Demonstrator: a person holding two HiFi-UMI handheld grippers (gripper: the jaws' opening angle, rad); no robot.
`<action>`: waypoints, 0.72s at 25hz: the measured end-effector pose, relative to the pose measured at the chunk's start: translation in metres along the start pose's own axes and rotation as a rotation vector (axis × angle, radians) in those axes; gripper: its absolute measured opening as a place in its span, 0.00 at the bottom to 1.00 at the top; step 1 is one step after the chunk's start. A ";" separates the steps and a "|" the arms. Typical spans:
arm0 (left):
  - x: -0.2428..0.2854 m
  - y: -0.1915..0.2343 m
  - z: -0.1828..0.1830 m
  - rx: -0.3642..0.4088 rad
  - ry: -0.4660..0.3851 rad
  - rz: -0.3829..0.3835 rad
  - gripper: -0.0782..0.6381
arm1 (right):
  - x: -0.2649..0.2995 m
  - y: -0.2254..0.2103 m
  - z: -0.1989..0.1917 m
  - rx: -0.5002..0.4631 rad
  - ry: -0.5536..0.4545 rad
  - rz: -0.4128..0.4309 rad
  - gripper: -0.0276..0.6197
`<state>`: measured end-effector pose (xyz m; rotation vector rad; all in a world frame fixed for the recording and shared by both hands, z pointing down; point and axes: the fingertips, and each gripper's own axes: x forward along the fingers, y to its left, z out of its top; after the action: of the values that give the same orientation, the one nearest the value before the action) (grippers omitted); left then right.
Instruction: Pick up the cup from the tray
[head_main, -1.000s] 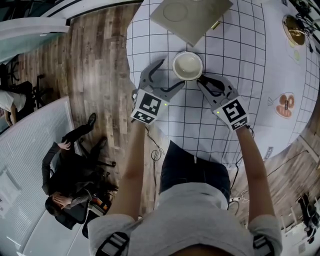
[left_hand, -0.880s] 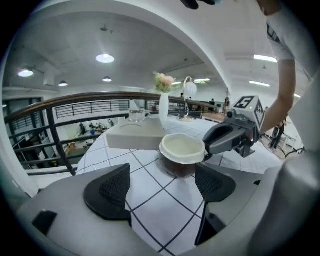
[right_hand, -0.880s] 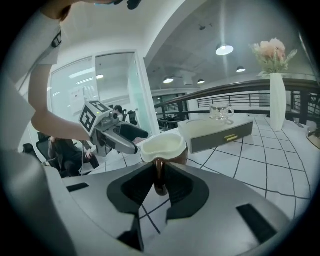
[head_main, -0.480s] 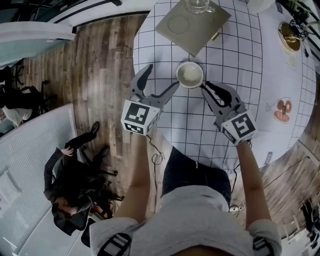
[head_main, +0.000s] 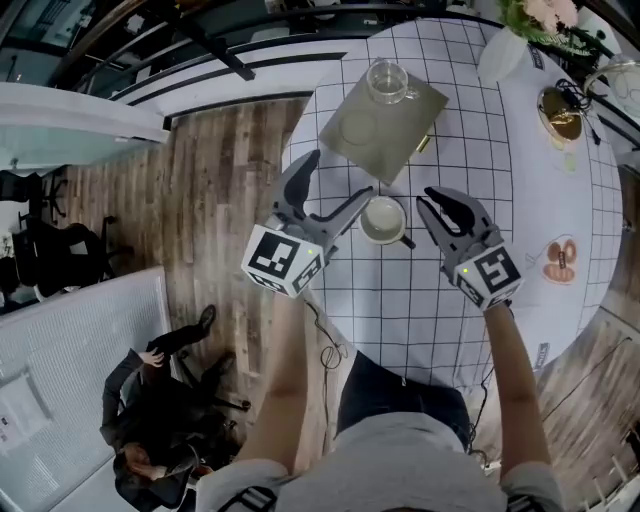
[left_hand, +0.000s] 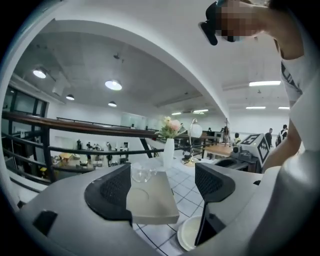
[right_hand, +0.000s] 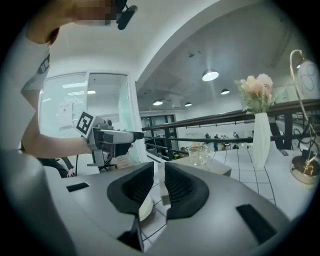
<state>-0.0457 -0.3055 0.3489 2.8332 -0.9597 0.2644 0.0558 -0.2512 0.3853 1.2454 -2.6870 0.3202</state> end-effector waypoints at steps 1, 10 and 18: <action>0.007 0.005 0.007 0.021 -0.004 -0.013 0.68 | 0.004 -0.010 0.006 -0.013 -0.001 -0.004 0.13; 0.083 0.067 0.033 0.127 0.055 -0.122 0.68 | 0.059 -0.104 0.031 -0.108 0.102 -0.014 0.13; 0.147 0.095 -0.013 0.103 0.207 -0.196 0.68 | 0.103 -0.157 0.009 -0.082 0.204 -0.014 0.14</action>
<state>0.0092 -0.4646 0.3997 2.8913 -0.6401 0.5849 0.1101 -0.4275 0.4206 1.1414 -2.4919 0.3144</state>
